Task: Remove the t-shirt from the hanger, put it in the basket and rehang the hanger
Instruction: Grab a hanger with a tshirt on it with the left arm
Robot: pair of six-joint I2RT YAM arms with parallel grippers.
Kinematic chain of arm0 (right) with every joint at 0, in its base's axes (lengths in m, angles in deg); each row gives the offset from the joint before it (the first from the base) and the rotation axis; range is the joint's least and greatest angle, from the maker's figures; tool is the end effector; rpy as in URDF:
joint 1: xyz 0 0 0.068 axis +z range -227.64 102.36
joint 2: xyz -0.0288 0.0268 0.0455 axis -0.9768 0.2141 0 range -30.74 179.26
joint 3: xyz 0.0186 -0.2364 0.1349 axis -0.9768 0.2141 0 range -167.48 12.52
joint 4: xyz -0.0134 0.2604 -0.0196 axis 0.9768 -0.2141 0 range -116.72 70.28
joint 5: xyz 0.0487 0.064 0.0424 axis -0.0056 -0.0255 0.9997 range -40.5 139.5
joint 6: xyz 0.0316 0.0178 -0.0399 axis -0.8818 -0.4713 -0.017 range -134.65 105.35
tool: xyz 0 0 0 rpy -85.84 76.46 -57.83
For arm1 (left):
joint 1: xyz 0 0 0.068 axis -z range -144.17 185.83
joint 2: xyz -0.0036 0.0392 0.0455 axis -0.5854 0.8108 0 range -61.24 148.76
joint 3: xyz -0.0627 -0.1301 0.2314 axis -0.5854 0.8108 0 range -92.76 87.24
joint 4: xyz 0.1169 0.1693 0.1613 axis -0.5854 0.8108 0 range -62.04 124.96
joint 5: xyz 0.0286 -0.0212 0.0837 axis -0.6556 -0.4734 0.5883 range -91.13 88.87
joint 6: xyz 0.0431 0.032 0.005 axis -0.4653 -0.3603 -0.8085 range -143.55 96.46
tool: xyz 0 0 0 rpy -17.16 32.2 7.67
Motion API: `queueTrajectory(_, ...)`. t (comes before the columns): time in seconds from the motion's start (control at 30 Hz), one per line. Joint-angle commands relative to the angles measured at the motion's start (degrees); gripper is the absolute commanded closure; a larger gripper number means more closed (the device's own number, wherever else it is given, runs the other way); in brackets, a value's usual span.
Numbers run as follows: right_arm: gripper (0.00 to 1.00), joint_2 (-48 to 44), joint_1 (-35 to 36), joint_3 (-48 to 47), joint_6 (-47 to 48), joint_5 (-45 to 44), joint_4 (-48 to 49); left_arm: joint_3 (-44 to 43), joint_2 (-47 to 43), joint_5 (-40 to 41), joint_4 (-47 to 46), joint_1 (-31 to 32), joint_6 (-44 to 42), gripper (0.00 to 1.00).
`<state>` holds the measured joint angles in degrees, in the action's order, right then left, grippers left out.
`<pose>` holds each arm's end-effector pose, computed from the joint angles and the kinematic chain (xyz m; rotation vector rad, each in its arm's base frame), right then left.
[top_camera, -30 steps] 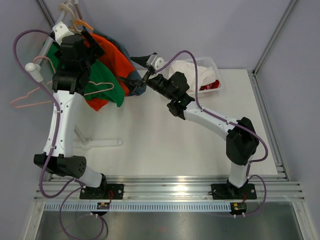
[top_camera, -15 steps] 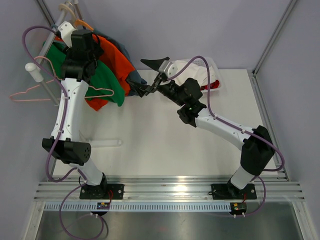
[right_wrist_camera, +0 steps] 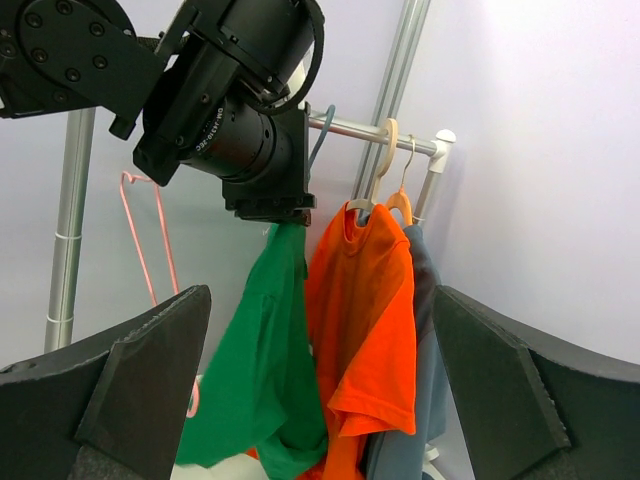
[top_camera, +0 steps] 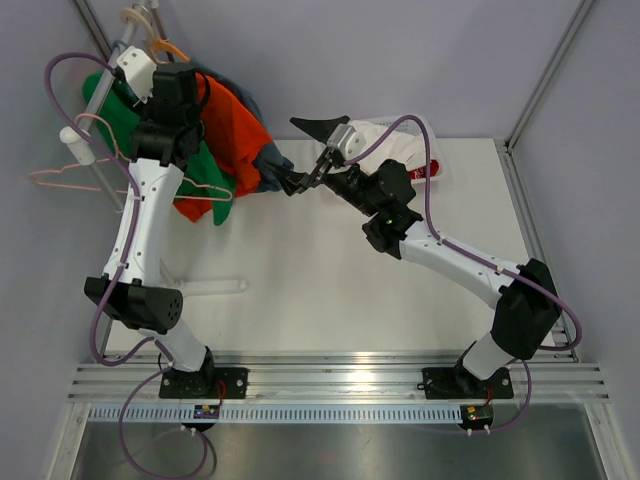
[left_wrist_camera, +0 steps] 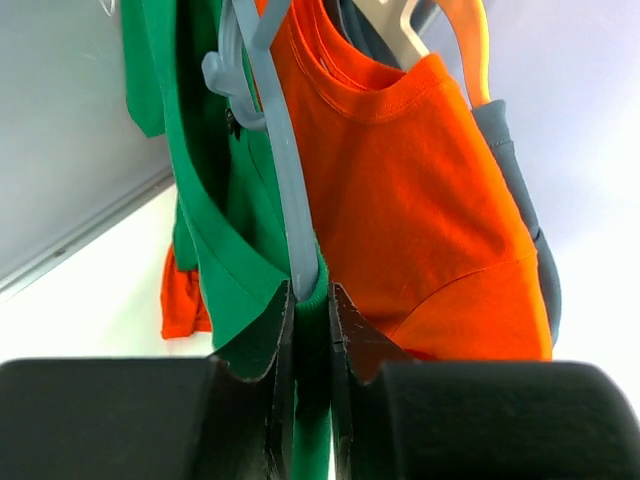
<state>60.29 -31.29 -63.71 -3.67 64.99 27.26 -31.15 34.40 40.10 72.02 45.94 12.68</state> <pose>0.2475 0.2733 0.4305 -0.7131 0.7784 0.6967 0.3414 -0.0370 0.4897 -0.8534 1.6411 0.1381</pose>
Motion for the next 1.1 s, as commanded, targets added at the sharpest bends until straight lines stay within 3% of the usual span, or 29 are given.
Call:
queueTrajectory(0.0,0.01,-2.78,0.15,0.46,1.5,-1.42,1.45,-3.34,-2.56,5.78,-2.65,2.02,-2.56,1.0)
queueTrajectory(0.3,0.01,-2.52,0.15,0.11,1.41,-1.16,0.57,-9.84,0.43,11.58,-2.39,2.63,-6.25,1.0)
queueTrajectory(0.47,0.01,-2.25,0.23,-0.24,1.58,-1.07,-0.13,-9.58,0.52,19.31,-8.8,4.65,-13.19,1.0)
queueTrajectory(0.77,0.0,-1.29,0.15,-1.2,1.23,-0.72,-0.84,2.01,-4.22,25.12,-23.64,8.34,-20.84,1.0)
queueTrajectory(1.07,0.01,-0.85,0.06,-1.47,1.15,-0.63,-0.84,7.19,-7.56,23.28,-20.4,10.45,-14.52,1.0)
